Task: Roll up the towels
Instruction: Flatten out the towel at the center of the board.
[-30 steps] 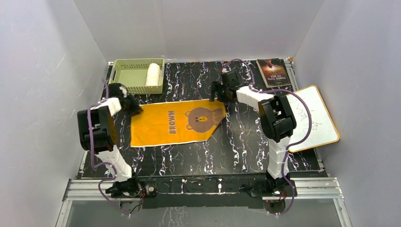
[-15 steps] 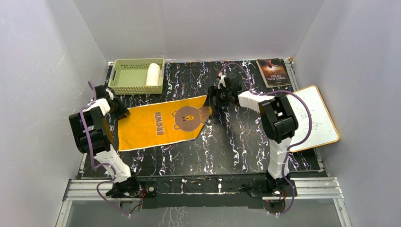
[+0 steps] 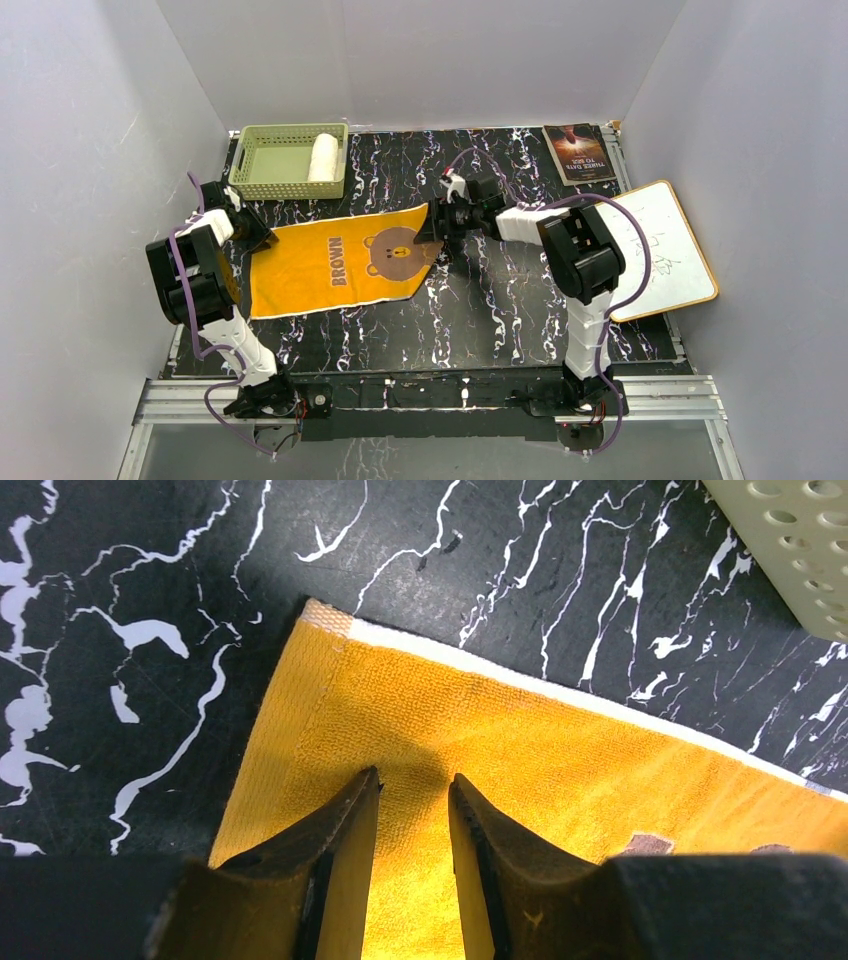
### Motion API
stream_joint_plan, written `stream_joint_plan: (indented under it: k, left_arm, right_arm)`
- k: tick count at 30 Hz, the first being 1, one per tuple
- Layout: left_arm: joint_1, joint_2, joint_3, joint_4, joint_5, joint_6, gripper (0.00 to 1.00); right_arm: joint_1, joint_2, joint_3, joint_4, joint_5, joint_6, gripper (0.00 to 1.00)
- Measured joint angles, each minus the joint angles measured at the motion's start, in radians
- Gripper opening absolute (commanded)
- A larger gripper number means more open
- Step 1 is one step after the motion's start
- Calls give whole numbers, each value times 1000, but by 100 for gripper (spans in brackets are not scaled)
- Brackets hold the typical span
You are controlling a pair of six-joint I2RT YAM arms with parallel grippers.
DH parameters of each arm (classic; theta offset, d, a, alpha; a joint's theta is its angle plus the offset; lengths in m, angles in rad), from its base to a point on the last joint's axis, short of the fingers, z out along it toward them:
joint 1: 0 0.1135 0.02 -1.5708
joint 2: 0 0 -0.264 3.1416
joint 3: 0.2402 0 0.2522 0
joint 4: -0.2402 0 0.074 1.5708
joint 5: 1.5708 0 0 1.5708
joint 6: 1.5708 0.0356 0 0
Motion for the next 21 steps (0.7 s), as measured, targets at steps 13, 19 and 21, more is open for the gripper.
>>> stream_joint_plan:
  k: [13,19,21]
  left_arm:
    - [0,0,-11,16,52,0,32]
    - [0,-1,-12,16,61,0,32]
    - [0,-1,-12,16,61,-1,32]
  right_arm:
    - [100,10,-132,165,-315,127,68]
    - [93,-171,-316,135,-420,211,67]
    - [76,-287,-381,196,-457,316,73]
